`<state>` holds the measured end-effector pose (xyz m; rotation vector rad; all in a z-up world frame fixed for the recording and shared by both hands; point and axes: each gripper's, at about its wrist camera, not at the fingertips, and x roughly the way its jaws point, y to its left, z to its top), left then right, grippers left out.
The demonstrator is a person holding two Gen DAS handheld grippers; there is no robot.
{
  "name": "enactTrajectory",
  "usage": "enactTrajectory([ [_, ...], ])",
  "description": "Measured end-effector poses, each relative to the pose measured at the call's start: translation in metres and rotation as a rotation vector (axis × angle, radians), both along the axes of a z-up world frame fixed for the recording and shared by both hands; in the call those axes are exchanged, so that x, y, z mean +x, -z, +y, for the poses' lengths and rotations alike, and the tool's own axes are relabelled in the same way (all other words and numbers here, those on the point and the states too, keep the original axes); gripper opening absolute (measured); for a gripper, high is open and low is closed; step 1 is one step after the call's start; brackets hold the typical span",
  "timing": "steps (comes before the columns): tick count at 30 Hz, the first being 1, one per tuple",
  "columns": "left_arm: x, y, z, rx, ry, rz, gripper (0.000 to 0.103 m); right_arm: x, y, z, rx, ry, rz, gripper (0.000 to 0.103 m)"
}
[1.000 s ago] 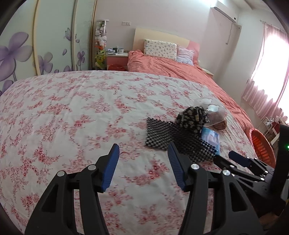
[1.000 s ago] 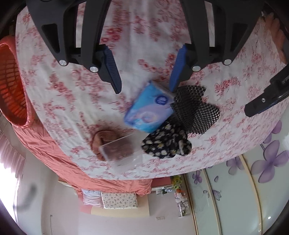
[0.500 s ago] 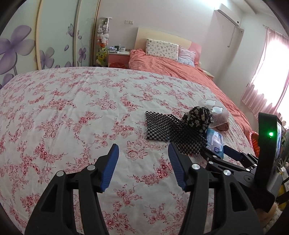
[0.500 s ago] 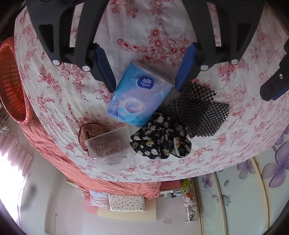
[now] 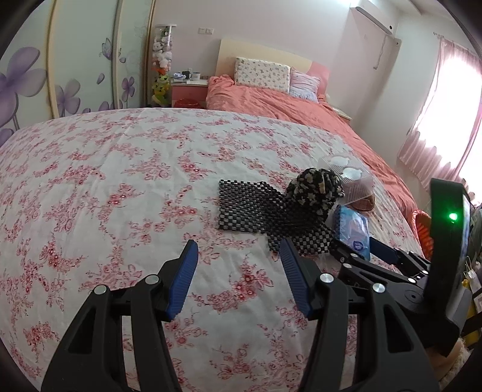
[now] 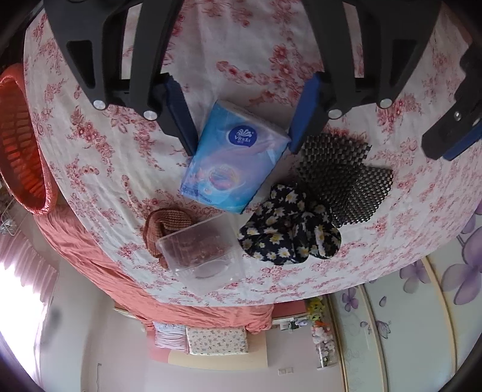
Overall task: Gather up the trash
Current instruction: 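Grasp the blue tissue pack with the right gripper while the left gripper grasps the floral cloth, then carry the tissue pack and floral cloth toward the orange basket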
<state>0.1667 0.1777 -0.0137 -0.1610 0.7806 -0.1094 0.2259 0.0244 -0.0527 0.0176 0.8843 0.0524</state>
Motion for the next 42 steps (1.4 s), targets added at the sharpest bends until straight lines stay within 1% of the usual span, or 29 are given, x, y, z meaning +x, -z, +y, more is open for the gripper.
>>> enactTrajectory([
  [6, 0.01, 0.003, -0.016, 0.002, 0.026, 0.022, 0.057, -0.018, -0.005, -0.032, -0.002, 0.021, -0.025, 0.057],
  [12, 0.026, 0.002, -0.04, -0.007, 0.062, 0.026, 0.057, -0.031, -0.015, -0.075, 0.014, 0.076, -0.057, 0.057],
  [17, 0.048, -0.004, -0.065, 0.004, 0.093, 0.004, 0.057, -0.037, -0.018, -0.097, 0.031, 0.099, -0.071, 0.057],
  [22, 0.071, -0.001, -0.079, -0.023, 0.112, 0.032, 0.057, -0.041, -0.019, -0.114, 0.044, 0.114, -0.073, 0.057],
  [27, 0.083, 0.006, -0.096, 0.017, 0.15, 0.047, 0.056, -0.045, -0.017, -0.124, 0.047, 0.134, -0.068, 0.057],
  [29, 0.088, 0.009, -0.099, 0.017, 0.155, 0.06, 0.038, -0.046, -0.016, -0.128, 0.047, 0.142, -0.065, 0.057],
  [30, 0.089, 0.01, -0.099, 0.014, 0.158, 0.065, 0.033, -0.046, -0.015, -0.13, 0.047, 0.145, -0.064, 0.057],
  [31, 0.09, 0.011, -0.1, 0.012, 0.159, 0.067, 0.022, -0.047, -0.015, -0.133, 0.047, 0.147, -0.063, 0.057],
  [32, 0.089, 0.01, -0.1, 0.013, 0.162, 0.066, 0.016, -0.048, -0.015, -0.134, 0.046, 0.149, -0.063, 0.057],
  [34, 0.087, 0.007, -0.1, 0.02, 0.162, 0.05, 0.01, -0.049, -0.015, -0.136, 0.045, 0.152, -0.064, 0.057],
  [35, 0.086, 0.005, -0.099, 0.021, 0.16, 0.043, 0.01, -0.05, -0.015, -0.137, 0.046, 0.154, -0.066, 0.057],
  [42, 0.074, -0.015, -0.095, 0.014, 0.139, -0.006, 0.01, -0.057, -0.029, -0.142, 0.053, 0.162, -0.101, 0.057],
])
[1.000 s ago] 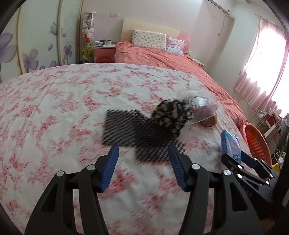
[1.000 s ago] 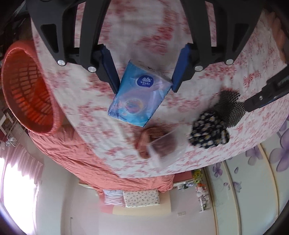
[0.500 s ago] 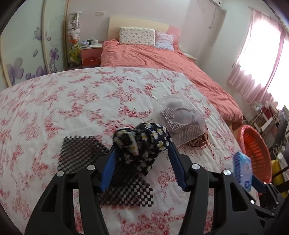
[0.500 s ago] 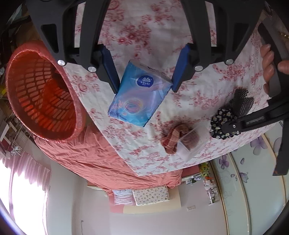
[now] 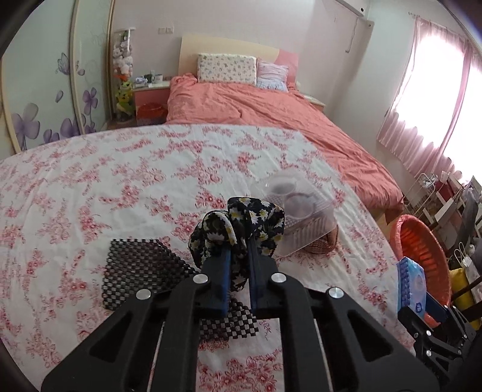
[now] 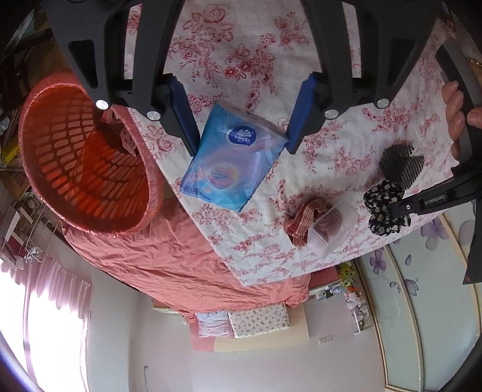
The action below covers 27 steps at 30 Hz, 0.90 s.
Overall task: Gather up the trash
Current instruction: 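Carry the tissue pack and floral cloth toward the orange basket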
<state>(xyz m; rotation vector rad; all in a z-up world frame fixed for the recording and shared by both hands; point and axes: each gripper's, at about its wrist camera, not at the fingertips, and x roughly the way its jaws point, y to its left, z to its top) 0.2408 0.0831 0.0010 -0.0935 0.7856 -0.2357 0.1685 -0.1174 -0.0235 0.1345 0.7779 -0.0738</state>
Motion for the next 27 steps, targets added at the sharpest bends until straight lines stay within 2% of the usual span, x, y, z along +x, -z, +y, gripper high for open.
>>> enactTrajectory([
  [5, -0.012, -0.015, -0.002, -0.003, -0.003, -0.031, 0.009, -0.009, -0.013, -0.004, -0.001, 0.005, -0.034, 0.057],
  [12, -0.034, -0.029, -0.021, -0.032, 0.043, -0.05, 0.01, -0.024, -0.028, -0.016, -0.009, 0.027, -0.077, 0.057],
  [27, -0.077, -0.029, -0.1, -0.102, 0.224, -0.06, 0.009, -0.053, -0.04, -0.066, -0.025, 0.139, -0.123, 0.057],
])
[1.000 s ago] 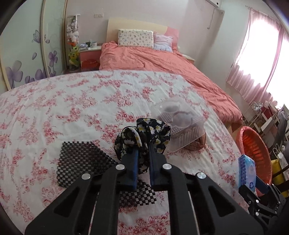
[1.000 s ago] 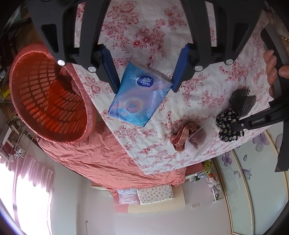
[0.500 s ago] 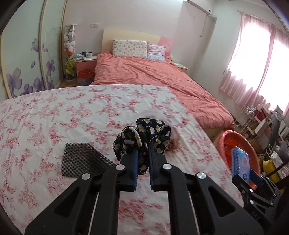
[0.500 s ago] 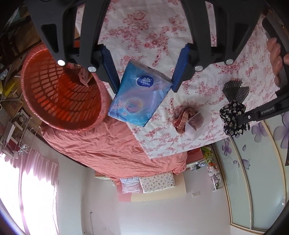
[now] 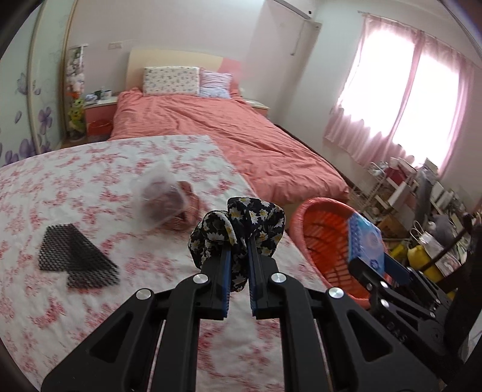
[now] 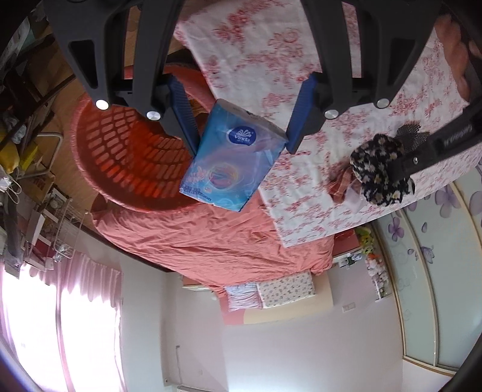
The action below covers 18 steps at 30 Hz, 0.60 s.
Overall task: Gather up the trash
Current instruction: 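Carry the tissue pack and floral cloth toward the orange basket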
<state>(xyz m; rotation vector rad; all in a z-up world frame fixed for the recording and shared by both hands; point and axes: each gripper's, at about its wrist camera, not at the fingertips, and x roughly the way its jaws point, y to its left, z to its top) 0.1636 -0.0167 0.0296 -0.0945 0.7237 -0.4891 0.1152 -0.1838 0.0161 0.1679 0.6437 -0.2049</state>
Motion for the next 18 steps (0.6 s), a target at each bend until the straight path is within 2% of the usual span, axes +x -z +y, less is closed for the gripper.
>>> enactTrajectory([
  [5, -0.007, 0.009, -0.006, 0.002, 0.023, 0.007, 0.009, -0.006, 0.004, -0.008, 0.0, 0.015, 0.007, 0.057],
  [13, -0.012, 0.02, 0.006, 0.005, -0.012, 0.031, 0.009, -0.011, 0.01, -0.004, -0.014, 0.009, 0.007, 0.057],
  [18, -0.026, 0.025, -0.009, 0.013, 0.025, 0.029, 0.009, -0.015, 0.014, -0.011, -0.021, 0.022, 0.012, 0.057],
])
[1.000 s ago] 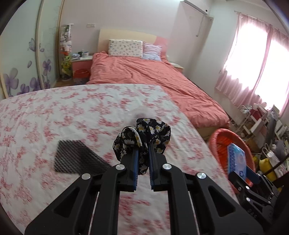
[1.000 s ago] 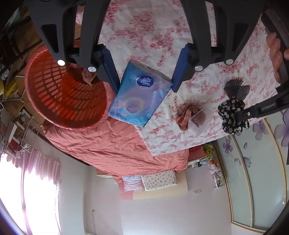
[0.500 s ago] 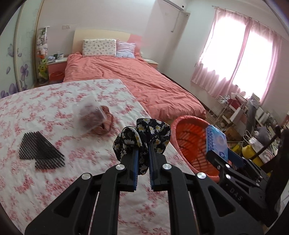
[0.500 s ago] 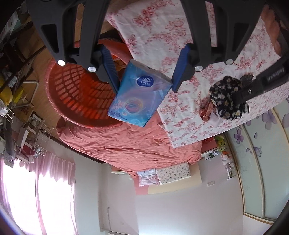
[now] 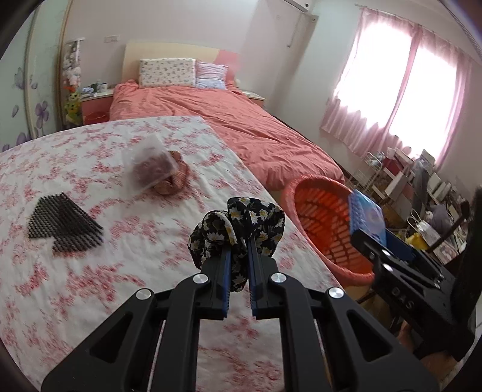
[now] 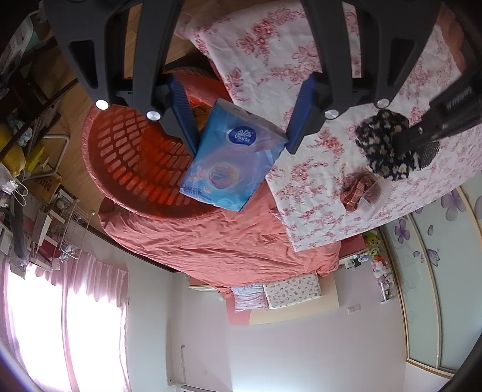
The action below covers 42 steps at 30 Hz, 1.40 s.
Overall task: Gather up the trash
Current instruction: 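Carry the tissue pack and floral cloth toward the orange basket, then lower the tissue pack onto the bed and open the right gripper while the left lowers the cloth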
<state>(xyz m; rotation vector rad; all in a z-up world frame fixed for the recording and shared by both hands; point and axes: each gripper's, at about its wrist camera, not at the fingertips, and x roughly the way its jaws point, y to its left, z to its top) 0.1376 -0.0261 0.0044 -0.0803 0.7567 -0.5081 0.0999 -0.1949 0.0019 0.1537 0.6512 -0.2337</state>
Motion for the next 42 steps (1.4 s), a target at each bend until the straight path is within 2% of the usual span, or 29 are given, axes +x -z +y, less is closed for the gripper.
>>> enactTrajectory([
  [11, -0.02, 0.01, -0.035, 0.017, 0.097, -0.007, 0.009, -0.012, 0.009, -0.021, -0.002, 0.04, 0.021, 0.057],
  [21, -0.017, 0.016, -0.036, 0.021, 0.08, 0.006, 0.009, -0.009, 0.011, -0.016, 0.002, 0.009, 0.017, 0.057],
  [30, -0.003, 0.019, -0.003, 0.013, -0.019, 0.012, 0.009, 0.008, 0.011, 0.007, 0.009, -0.072, 0.013, 0.057],
  [42, 0.037, 0.014, 0.084, 0.007, -0.259, 0.026, 0.009, 0.059, 0.016, 0.064, 0.059, -0.222, 0.03, 0.058],
])
